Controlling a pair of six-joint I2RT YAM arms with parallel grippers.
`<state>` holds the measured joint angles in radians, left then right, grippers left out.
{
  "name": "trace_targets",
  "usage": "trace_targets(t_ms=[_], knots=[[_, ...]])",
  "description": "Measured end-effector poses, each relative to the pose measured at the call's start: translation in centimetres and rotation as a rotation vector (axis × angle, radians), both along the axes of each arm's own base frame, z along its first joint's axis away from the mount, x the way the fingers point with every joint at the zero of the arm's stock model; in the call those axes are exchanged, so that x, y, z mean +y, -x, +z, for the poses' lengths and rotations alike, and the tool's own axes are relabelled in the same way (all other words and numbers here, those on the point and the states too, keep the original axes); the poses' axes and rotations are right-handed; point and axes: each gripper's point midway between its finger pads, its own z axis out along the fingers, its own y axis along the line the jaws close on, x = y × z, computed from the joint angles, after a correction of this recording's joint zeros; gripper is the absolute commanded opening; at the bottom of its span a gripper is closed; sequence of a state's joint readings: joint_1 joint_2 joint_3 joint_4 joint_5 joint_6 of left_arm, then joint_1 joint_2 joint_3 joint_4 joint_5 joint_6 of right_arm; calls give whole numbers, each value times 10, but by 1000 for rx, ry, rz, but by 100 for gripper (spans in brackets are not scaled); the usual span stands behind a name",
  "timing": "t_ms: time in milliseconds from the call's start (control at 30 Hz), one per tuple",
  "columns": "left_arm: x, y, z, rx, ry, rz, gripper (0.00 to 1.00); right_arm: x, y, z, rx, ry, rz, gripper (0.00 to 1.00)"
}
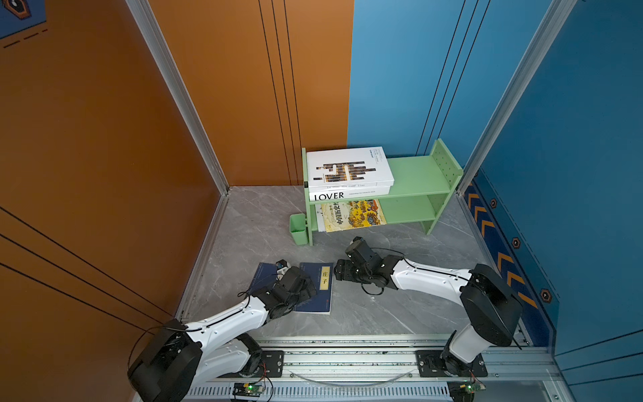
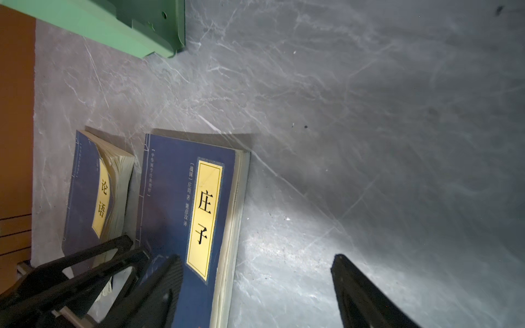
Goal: Stacking books/files
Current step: Pick up the book at the center of the table.
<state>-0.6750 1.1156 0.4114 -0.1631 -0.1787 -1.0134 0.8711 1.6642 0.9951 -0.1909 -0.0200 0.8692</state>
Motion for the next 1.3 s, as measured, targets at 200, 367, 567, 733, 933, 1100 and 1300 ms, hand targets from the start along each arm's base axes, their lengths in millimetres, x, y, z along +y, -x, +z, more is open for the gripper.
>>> trace_targets(t_ms=[200, 367, 567, 733, 933, 1100, 1300], knots=[[-12, -6, 2, -26, 56, -22, 98, 15, 0, -18, 17, 33, 24, 75], [-17, -11, 4, -54, 108, -18, 98, 29, -1, -34, 6, 83, 62, 55], [-22, -19, 8, -83, 221, -9, 99, 38, 1, -45, -39, 181, 107, 40], [-26, -22, 12, -87, 300, -24, 99, 38, -5, -46, -70, 223, 107, 37], [-37, -30, 14, -87, 400, -65, 94, 32, -19, -45, -112, 262, 85, 37], [-56, -30, 15, -80, 522, -111, 88, 26, -31, -45, -121, 257, 73, 37], [-66, -21, 15, -44, 630, -122, 81, 38, -27, -46, -112, 187, 113, 38]])
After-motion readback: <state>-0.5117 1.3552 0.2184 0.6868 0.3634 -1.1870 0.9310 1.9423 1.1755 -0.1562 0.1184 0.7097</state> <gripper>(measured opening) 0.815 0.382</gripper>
